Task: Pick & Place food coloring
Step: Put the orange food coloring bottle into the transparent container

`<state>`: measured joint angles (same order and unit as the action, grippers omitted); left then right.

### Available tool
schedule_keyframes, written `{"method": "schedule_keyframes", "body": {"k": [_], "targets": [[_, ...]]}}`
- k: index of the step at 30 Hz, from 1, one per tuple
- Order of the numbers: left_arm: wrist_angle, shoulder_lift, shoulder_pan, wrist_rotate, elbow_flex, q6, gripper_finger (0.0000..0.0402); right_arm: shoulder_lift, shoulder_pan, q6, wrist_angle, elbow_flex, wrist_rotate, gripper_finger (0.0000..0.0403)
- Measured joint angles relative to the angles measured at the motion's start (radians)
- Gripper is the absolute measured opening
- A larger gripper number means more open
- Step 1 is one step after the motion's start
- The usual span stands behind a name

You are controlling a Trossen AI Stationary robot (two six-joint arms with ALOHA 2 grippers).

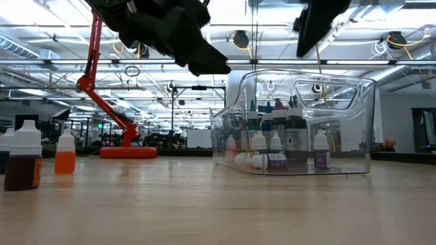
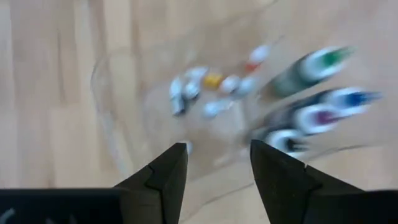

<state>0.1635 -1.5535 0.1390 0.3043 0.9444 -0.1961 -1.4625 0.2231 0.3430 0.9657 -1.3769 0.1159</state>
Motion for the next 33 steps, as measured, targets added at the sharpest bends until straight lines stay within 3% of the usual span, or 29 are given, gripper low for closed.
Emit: {"method": "schedule_keyframes", "body": {"k": [4,8,10,14,18,25,27,33], "targets": [[0.011,0.062,-0.002,0.065,-0.04,-0.015,0.0241,0.2,0.072,0.004,-0.114,0.131,0.214,0.0164],[0.064,0.18,-0.007,0.041,-0.162,-0.003,0.0241,0.404,0.121,-0.01,-0.322,0.349,0.329,0.0164],[0.085,0.268,-0.015,0.009,-0.232,0.026,0.0241,0.496,0.127,-0.041,-0.447,0.467,0.336,0.0163],[0.075,0.439,-0.061,-0.168,-0.341,0.105,0.0241,0.645,0.126,-0.122,-0.663,0.671,0.33,0.016],[-0.041,0.565,-0.136,-0.323,-0.38,0.182,0.0241,0.781,0.126,-0.177,-0.805,0.814,0.329,0.016],[-0.085,0.685,-0.314,-0.474,-0.398,0.201,0.0241,0.979,0.126,-0.254,-0.951,1.005,0.333,0.016],[-0.13,0.701,-0.368,-0.542,-0.392,0.272,0.0241,1.031,0.126,-0.275,-0.988,1.046,0.332,0.016],[-0.635,0.632,-0.476,-0.747,-0.269,0.764,0.0241,1.117,0.126,-0.334,-1.041,1.114,0.336,0.016]]}}
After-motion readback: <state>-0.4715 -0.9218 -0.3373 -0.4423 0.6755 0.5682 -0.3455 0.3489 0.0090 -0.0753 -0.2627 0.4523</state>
